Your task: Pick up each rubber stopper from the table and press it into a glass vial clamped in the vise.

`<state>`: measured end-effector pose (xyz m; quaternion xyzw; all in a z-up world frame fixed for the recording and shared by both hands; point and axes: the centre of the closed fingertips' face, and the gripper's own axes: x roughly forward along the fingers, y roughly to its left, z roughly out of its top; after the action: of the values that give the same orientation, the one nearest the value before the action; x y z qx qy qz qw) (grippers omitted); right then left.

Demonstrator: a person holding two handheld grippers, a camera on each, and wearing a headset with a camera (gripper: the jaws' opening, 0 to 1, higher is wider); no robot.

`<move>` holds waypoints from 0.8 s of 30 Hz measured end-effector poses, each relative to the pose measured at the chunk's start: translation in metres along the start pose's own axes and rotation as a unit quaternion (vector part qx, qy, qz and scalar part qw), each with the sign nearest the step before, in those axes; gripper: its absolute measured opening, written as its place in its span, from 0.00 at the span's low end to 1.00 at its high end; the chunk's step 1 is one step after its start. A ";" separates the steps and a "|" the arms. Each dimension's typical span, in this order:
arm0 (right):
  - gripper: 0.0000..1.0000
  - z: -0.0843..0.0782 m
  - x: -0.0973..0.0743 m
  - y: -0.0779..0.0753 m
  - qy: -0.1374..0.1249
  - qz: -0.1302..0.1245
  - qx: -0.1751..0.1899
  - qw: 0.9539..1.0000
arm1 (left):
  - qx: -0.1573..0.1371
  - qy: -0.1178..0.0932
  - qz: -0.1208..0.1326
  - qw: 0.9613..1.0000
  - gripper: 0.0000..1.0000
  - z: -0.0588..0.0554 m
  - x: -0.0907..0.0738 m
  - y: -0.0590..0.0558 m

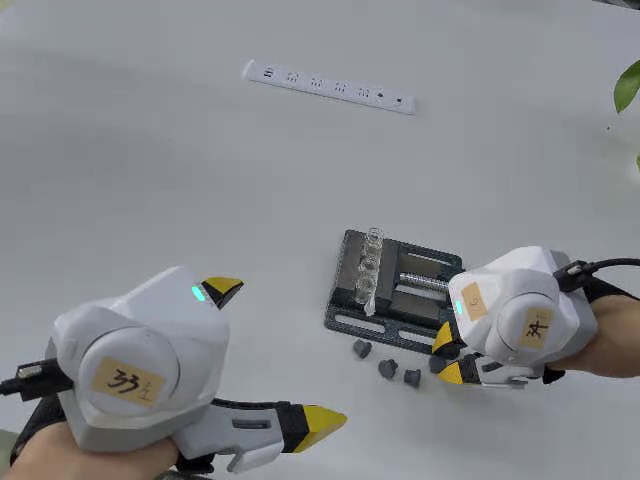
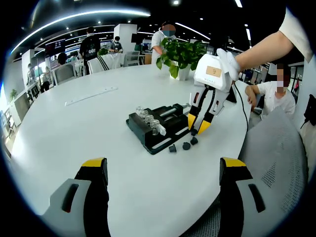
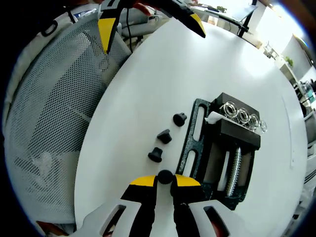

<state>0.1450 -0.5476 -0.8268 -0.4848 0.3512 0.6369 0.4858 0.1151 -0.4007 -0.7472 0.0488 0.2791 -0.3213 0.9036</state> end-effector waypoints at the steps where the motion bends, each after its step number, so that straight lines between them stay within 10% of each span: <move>1: 0.08 0.000 0.000 0.000 0.000 0.001 -0.001 1.000 | 0.000 -0.001 0.000 1.000 0.93 0.000 0.000 0.000; 24: 0.07 0.015 -0.027 -0.019 -0.025 0.002 0.005 1.000 | 0.001 -0.005 -0.002 1.000 0.93 0.001 0.004 0.000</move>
<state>0.1605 -0.5362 -0.7964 -0.4653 0.3435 0.6481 0.4955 0.1182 -0.4034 -0.7482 0.0481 0.2746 -0.3234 0.9043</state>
